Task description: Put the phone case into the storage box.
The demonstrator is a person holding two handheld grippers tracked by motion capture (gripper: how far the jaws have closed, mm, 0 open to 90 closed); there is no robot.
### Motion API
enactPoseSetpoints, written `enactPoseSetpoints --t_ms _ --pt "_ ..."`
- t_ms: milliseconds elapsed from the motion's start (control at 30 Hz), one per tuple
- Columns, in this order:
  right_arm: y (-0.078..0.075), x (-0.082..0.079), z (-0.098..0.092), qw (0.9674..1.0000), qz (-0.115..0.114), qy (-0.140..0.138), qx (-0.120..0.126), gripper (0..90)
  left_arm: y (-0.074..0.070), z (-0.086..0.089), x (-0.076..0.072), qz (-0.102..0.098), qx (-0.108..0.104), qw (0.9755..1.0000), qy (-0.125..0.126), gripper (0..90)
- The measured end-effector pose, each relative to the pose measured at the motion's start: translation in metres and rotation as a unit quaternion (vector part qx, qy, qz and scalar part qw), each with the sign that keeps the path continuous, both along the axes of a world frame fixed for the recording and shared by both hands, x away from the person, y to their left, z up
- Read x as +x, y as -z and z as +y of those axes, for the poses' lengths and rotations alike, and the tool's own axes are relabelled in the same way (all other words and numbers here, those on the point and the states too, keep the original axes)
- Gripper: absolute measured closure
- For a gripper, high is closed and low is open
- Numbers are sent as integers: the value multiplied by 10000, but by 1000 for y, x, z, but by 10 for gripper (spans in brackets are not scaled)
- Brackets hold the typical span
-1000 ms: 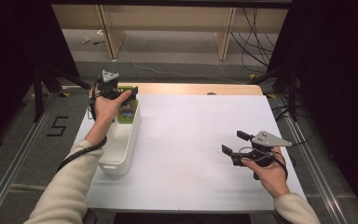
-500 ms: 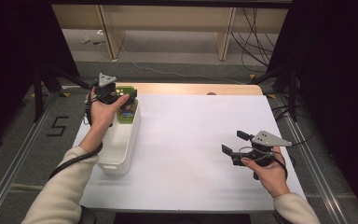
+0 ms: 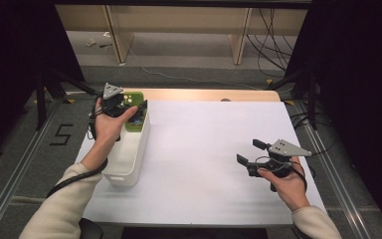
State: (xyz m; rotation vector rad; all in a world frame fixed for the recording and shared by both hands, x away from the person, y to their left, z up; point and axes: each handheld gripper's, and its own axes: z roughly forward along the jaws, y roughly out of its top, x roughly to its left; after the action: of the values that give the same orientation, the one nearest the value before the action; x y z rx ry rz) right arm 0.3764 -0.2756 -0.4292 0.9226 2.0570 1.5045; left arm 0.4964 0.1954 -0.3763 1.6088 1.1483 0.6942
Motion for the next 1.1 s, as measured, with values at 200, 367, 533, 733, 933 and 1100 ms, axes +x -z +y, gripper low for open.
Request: enactPoseSetpoints --t_ms 200,367,533,733,933,1100 --pt "0 0 1 10000 -15 -15 14 159 1 0 -11 -10 41 9999 131 52" --pt "0 0 1 10000 -2 -27 9 159 -1 0 -21 -50 1 9998 212 56" --pt "0 -1 1 10000 -21 -22 15 159 -1 -3 -29 -32 0 9995 325 65" --pt "0 -1 1 10000 -26 -19 20 159 -1 -4 -38 -89 33 9991 405 66" --pt "-1 -1 1 10000 -32 -34 19 159 1 -1 -46 -113 36 9988 473 67" --pt "-1 -1 1 10000 -42 -42 22 159 2 -2 -54 -152 60 9984 538 68"
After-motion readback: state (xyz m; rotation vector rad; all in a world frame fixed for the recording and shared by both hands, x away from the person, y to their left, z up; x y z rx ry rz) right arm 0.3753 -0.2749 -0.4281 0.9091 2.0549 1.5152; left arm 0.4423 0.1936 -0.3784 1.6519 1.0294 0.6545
